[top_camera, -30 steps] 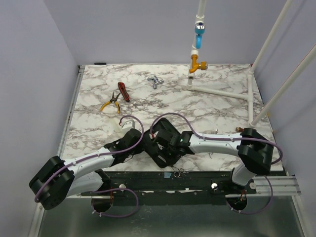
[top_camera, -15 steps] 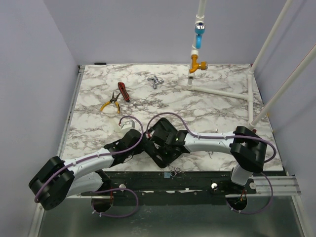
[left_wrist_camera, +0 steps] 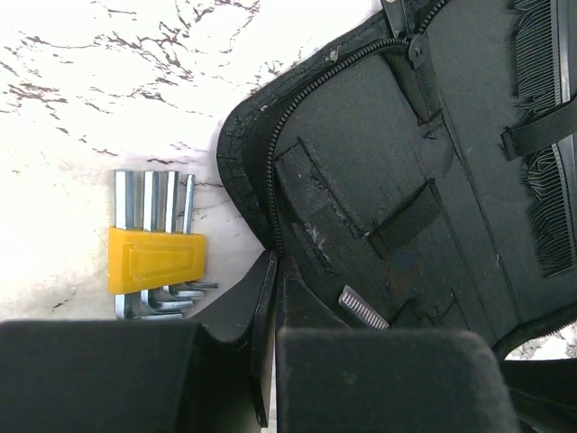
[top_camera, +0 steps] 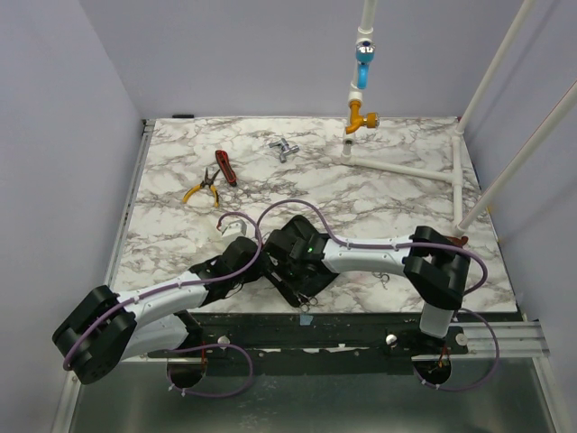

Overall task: Sort the hair-cutting tools
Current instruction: Place the scissors in the hairdressing tool bag.

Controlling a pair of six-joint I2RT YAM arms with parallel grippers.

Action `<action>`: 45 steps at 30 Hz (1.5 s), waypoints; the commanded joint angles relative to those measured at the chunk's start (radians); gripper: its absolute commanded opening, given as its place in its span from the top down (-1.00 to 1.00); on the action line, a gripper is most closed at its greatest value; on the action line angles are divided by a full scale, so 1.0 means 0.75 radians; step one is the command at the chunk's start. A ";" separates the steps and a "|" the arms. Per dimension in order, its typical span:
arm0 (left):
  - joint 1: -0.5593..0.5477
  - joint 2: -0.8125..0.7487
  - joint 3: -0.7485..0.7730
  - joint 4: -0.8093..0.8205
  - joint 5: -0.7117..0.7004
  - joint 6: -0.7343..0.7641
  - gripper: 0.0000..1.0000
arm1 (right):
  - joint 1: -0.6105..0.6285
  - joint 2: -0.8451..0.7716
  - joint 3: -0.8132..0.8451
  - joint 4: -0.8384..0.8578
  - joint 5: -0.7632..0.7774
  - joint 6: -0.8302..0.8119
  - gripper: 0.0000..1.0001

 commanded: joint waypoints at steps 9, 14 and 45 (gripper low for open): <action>-0.006 -0.027 -0.039 -0.016 0.003 -0.009 1.00 | 0.011 -0.135 -0.053 0.104 0.151 0.133 0.25; -0.007 -0.027 -0.037 -0.024 -0.010 -0.009 1.00 | 0.010 -0.280 -0.171 0.106 0.131 0.196 0.15; -0.027 -0.031 -0.065 0.051 0.048 -0.025 1.00 | 0.026 -0.144 -0.274 0.378 0.201 0.331 0.62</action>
